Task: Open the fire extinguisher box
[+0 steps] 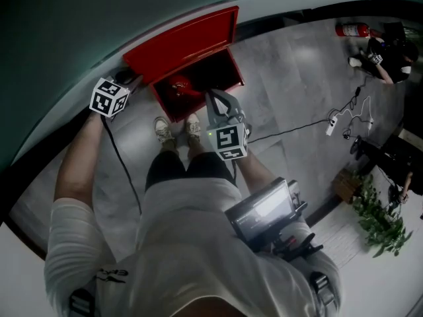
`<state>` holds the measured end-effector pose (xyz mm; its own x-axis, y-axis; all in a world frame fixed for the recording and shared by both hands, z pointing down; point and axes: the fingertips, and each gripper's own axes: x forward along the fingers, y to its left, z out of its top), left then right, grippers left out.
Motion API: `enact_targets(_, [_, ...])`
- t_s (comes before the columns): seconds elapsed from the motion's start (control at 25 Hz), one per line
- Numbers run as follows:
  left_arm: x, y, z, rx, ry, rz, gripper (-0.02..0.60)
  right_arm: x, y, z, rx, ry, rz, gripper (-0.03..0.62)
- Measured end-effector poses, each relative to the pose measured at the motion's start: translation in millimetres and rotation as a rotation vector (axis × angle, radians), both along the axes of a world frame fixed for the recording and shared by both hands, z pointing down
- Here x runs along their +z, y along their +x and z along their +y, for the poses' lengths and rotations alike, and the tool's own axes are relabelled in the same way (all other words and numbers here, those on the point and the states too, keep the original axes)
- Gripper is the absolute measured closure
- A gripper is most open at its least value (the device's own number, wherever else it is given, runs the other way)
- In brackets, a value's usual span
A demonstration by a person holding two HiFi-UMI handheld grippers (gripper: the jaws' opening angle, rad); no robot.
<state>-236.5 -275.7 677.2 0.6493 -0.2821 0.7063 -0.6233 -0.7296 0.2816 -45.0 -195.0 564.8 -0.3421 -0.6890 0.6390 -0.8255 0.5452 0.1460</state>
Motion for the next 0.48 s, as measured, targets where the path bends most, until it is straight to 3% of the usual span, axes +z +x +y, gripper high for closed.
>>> enact_targets(0.2, [-10.5, -18.3, 17.7, -0.131, 0.068, -0.001, 0.474, -16.4, 1.7, 3.7, 0.049, 0.030, -0.014, 0.579])
enact_targets(0.36, [-48.7, -21.9, 43.0, -0.260, 0.181, 0.045, 0.570, -30.9, -3.0, 14.2, 0.034, 0.052, -0.030, 0.579])
enact_targets(0.48, [-81.2, -11.8, 70.5, -0.319, 0.259, 0.096, 0.578, -40.3, -8.8, 25.3, -0.010, 0.081, -0.041, 0.579])
